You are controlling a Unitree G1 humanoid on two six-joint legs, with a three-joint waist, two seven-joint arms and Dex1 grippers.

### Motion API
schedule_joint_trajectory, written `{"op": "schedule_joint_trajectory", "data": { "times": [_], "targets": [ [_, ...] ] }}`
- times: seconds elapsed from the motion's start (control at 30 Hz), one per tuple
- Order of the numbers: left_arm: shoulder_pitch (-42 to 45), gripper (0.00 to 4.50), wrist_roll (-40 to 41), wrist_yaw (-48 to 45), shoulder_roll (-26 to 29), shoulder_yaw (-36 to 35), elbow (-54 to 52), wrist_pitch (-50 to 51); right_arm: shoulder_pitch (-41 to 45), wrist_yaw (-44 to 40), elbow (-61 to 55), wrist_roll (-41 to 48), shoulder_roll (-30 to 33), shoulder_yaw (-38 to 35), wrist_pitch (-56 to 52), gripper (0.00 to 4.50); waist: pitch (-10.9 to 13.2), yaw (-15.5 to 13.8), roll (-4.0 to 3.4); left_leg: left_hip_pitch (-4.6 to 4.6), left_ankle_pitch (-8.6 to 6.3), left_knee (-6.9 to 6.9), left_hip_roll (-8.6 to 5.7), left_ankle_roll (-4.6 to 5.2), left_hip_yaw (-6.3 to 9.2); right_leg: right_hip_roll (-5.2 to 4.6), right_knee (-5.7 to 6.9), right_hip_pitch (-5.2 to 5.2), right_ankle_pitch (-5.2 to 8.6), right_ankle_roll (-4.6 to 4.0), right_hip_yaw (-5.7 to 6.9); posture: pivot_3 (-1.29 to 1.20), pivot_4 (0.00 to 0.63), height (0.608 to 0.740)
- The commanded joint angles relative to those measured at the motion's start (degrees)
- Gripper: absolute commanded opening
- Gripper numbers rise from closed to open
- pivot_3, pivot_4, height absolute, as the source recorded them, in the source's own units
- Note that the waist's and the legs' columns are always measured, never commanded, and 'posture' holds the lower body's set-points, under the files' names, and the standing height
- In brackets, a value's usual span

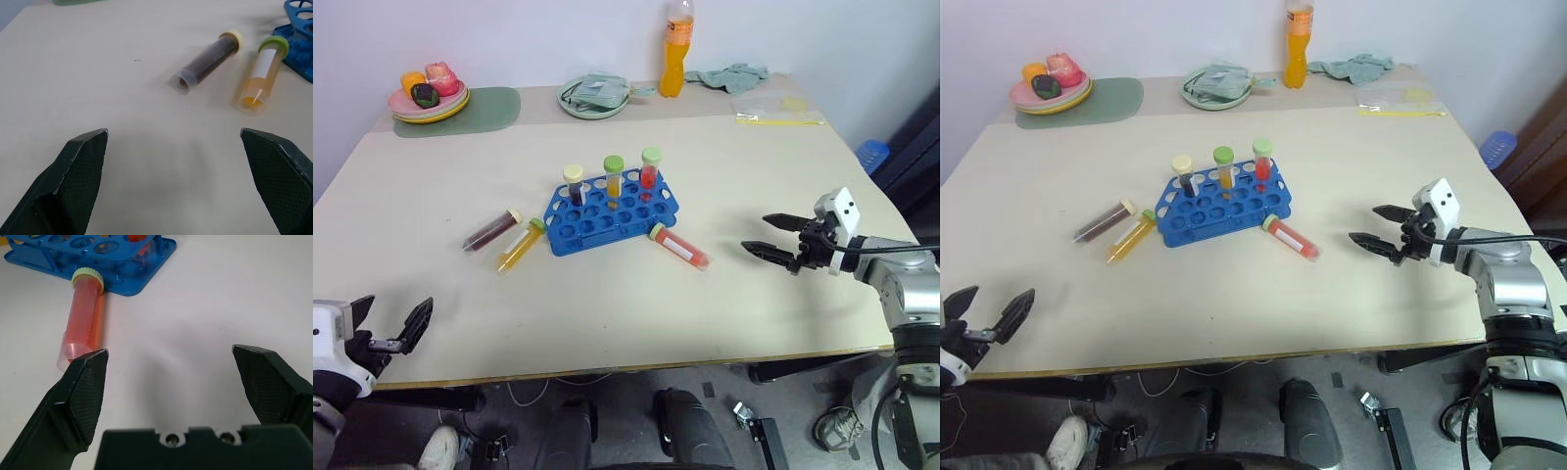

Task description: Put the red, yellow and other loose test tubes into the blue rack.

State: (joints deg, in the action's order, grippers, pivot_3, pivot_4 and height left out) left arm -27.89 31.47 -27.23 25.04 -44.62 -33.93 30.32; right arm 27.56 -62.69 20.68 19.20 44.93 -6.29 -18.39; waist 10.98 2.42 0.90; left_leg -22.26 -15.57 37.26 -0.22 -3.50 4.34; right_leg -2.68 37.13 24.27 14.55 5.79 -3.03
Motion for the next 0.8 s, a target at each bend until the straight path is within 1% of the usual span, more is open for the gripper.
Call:
{"op": "schedule_joint_trajectory", "data": {
  "times": [0.03, 0.23, 0.53, 0.67, 0.73, 0.8],
  "targets": [
    [-0.6, 4.46, 0.6, 0.8, -0.2, -1.0, -2.1, -1.5, 2.3, -0.3, 0.3, -0.4, -0.5, 0.2, 0.9, 4.50, 0.0, 0.0, 0.00, 0.00, 0.00, 0.00, 0.00, 0.00, 0.00, 0.00, 0.00, 0.00, 0.00, 0.00, 0.00, 0.00, 0.150, 0.740],
    [-0.4, 4.46, 1.6, 1.7, -0.1, -1.2, -2.5, -1.6, 3.6, 1.1, 1.0, -1.3, -1.4, 0.2, 1.3, 4.50, 0.0, -0.1, 0.00, 0.00, 0.00, 0.00, 0.00, 0.00, 0.00, -0.01, 0.00, -0.01, 0.00, 0.00, 0.00, 0.00, 0.150, 0.740],
    [4.5, 4.46, 3.6, 2.2, 2.9, 1.2, -1.1, -0.3, -0.4, 4.9, -6.9, -0.5, -2.2, -0.2, -2.4, 4.50, 0.0, 0.0, 0.00, 0.00, 0.00, 0.01, 0.00, 0.00, 0.01, -0.01, 0.01, -0.01, 0.00, 0.00, 0.00, 0.00, 0.150, 0.740],
    [8.1, 4.46, 4.0, 3.4, 3.2, 4.2, -0.1, 0.6, -2.2, 7.1, -9.5, 0.5, -2.6, -1.7, -4.8, 4.50, 0.0, -0.1, -0.01, 0.00, 0.00, 0.02, -0.01, 0.00, 0.01, -0.01, 0.03, -0.02, -0.01, 0.00, 0.00, 0.00, 0.150, 0.740],
    [10.2, 4.46, 5.2, 3.1, 3.6, 5.6, 0.5, 1.4, -1.8, 8.7, -11.0, 0.5, -2.6, -1.9, -5.7, 4.50, 0.0, -0.1, -0.01, 0.00, 0.00, 0.06, -0.01, 0.00, 0.01, 0.00, 0.04, -0.02, -0.01, 0.01, 0.00, 0.00, 0.150, 0.740],
    [12.0, 4.46, 4.2, 2.4, 3.9, 8.4, 2.2, 1.0, -1.4, 11.0, -12.5, 1.0, -3.1, -2.6, -7.2, 4.50, 0.0, -0.1, -0.02, 0.00, 0.00, 0.05, -0.01, 0.00, 0.02, -0.01, 0.05, -0.02, -0.01, 0.01, 0.00, 0.00, 0.150, 0.740]
  ]
}}
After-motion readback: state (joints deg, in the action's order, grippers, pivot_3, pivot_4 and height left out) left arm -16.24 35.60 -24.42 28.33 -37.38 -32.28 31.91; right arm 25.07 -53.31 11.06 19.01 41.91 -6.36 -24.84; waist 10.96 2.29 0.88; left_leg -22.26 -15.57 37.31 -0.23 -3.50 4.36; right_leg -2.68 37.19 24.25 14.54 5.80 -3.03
